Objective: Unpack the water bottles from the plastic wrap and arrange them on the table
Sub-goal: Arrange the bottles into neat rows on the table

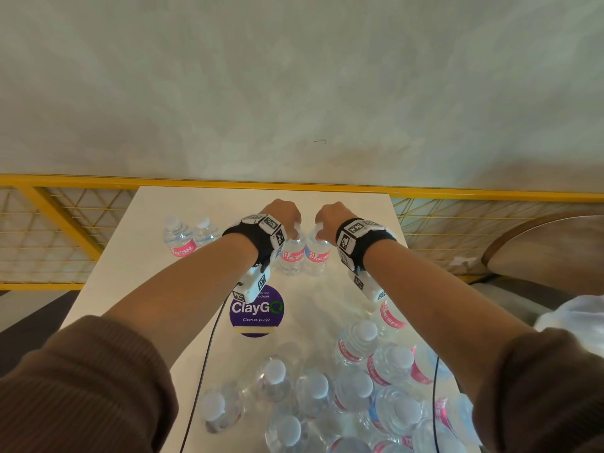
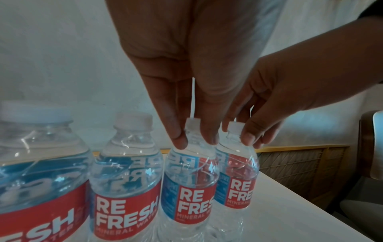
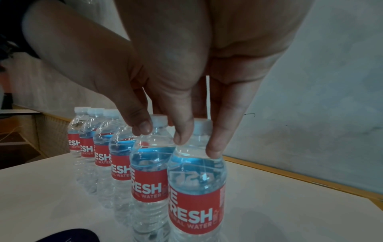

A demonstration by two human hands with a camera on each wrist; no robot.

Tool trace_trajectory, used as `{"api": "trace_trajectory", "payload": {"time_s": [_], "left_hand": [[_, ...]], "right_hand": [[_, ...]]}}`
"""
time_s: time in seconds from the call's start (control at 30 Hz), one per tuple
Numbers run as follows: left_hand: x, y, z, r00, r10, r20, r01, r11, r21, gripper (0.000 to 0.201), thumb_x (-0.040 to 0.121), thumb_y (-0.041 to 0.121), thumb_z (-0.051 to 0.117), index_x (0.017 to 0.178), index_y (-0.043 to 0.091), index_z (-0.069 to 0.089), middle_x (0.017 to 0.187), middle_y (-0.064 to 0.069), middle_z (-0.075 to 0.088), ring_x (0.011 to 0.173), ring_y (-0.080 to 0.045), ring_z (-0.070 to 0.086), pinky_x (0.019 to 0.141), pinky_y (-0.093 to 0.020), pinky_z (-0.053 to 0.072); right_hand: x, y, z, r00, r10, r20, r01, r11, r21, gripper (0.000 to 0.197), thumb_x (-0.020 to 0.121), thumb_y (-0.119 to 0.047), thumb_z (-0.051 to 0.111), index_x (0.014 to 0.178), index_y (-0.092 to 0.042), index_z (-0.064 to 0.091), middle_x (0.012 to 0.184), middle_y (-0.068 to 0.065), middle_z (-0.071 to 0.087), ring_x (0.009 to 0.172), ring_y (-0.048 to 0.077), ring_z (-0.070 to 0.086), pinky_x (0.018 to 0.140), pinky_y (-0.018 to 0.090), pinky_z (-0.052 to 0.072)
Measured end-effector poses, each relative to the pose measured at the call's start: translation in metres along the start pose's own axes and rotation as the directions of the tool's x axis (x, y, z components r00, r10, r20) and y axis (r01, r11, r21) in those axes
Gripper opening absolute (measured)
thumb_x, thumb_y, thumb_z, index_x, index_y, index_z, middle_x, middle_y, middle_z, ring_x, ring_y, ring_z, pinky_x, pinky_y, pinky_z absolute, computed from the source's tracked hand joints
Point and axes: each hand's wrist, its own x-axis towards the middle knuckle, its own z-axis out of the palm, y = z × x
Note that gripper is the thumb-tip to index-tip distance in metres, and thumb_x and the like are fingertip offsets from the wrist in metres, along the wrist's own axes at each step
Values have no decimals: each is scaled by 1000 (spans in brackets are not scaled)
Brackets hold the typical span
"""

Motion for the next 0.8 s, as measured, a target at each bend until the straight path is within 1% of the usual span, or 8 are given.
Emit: {"api": "trace_trajectory", "payload": {"time_s": [0.17, 0.3, 0.43, 0.57, 0.63, 0.67, 0.73, 0.8], "left_hand": [[-1, -1, 0, 999, 3, 32, -4, 1000, 4, 25, 82, 23, 66, 103, 10, 68, 105, -8, 68, 98, -26, 61, 72, -27, 41], [-12, 3, -4, 999, -27, 20, 27, 1000, 5, 59, 80, 39, 68, 132, 20, 48, 130, -3, 49, 112, -27, 56, 85, -34, 46], [-46, 35, -16, 988, 153, -33, -151, 987, 64, 54, 85, 45, 59, 131, 21, 45, 126, -4, 43, 105, -28, 57, 81, -34, 45], [-80, 76, -8, 877, 408, 253, -422, 907, 1, 48, 86, 44, 61, 127, 20, 53, 122, -3, 55, 110, -22, 54, 93, -30, 42], [-94, 94, 1, 812, 465, 352, -491, 871, -18, 52, 85, 40, 64, 132, 21, 50, 128, -3, 53, 113, -21, 53, 88, -24, 37], [-98, 101, 6, 788, 481, 383, -515, 857, -16, 54, 85, 39, 64, 134, 22, 49, 131, -3, 52, 116, -21, 52, 86, -23, 35], [-103, 110, 16, 763, 486, 427, -537, 844, -1, 57, 86, 37, 64, 138, 22, 46, 136, -2, 50, 122, -20, 49, 88, -23, 35], [-108, 114, 22, 754, 475, 454, -539, 842, 14, 58, 87, 36, 63, 140, 22, 44, 138, -1, 50, 122, -20, 50, 93, -24, 37]], "right_hand": [[1, 1, 0, 1000, -8, 15, 8, 1000, -19, 41, 85, -24, 68, 122, -8, 60, 119, 10, 63, 106, 26, 62, 84, 29, 50], [-15, 13, -4, 998, -21, 53, 21, 1000, 9, 61, 82, -34, 69, 136, -16, 46, 134, 6, 53, 121, 26, 52, 99, 36, 44], [-54, 43, -31, 996, 4, 91, -3, 1000, -10, 52, 84, -30, 69, 131, -17, 52, 131, 4, 54, 123, 22, 49, 99, 31, 40], [-96, 76, -35, 978, 75, 194, -49, 990, -133, 42, 81, -30, 71, 121, -19, 61, 127, 2, 57, 118, 22, 52, 97, 31, 42], [-114, 89, -30, 957, 119, 266, -67, 978, -196, 41, 80, -32, 72, 118, -19, 64, 125, -1, 60, 118, 21, 53, 102, 32, 42], [-124, 93, -28, 946, 133, 295, -70, 974, -216, 42, 80, -34, 71, 118, -19, 64, 119, -3, 63, 114, 20, 56, 100, 31, 43], [-139, 99, -24, 933, 152, 326, -84, 974, -213, 44, 82, -35, 69, 121, -17, 63, 99, -6, 65, 89, 13, 57, 84, 24, 46], [-148, 101, -17, 931, 160, 328, -95, 974, -205, 46, 84, -36, 67, 125, -14, 59, 109, -1, 64, 74, 12, 53, 62, 18, 42]]}}
